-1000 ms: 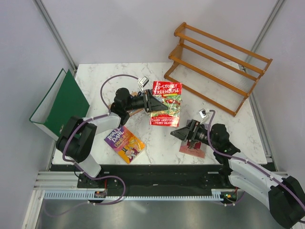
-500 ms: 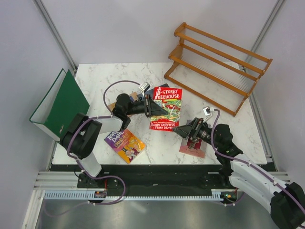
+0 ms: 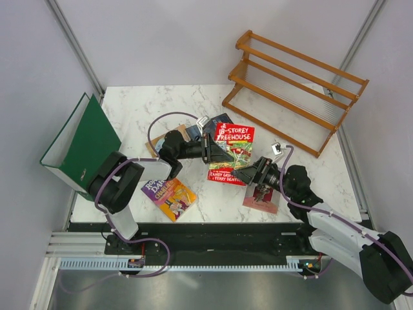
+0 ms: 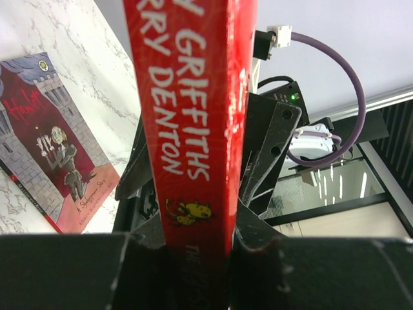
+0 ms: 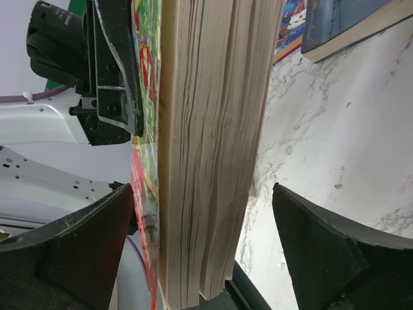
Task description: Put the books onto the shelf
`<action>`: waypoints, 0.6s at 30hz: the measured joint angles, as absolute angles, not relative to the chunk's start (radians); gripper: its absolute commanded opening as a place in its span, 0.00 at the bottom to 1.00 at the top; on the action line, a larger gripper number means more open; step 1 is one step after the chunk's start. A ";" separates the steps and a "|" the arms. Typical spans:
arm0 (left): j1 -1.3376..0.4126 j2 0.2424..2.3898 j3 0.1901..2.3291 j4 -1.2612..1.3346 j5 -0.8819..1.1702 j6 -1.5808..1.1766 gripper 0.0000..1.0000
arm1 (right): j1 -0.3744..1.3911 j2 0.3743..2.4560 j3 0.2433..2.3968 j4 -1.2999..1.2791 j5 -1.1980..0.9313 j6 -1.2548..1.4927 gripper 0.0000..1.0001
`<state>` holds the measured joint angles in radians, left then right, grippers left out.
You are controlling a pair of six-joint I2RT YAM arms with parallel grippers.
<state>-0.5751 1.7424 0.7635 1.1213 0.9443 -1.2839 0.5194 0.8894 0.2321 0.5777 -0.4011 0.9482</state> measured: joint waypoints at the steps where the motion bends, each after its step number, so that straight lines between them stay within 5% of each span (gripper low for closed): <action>1: -0.576 1.742 0.764 1.120 0.944 -1.283 0.02 | 0.519 0.891 0.232 0.583 -0.403 0.955 0.92; 10: -0.579 1.745 0.826 1.040 0.924 -1.264 0.02 | 0.519 0.855 0.237 0.545 -0.443 1.040 0.89; 14: -0.579 1.773 0.868 1.027 0.918 -1.259 0.02 | 0.519 0.779 0.241 0.473 -0.426 1.037 0.65; 18: -0.578 1.798 0.873 1.028 0.918 -1.259 0.02 | 0.519 0.761 0.263 0.382 -0.389 1.019 0.27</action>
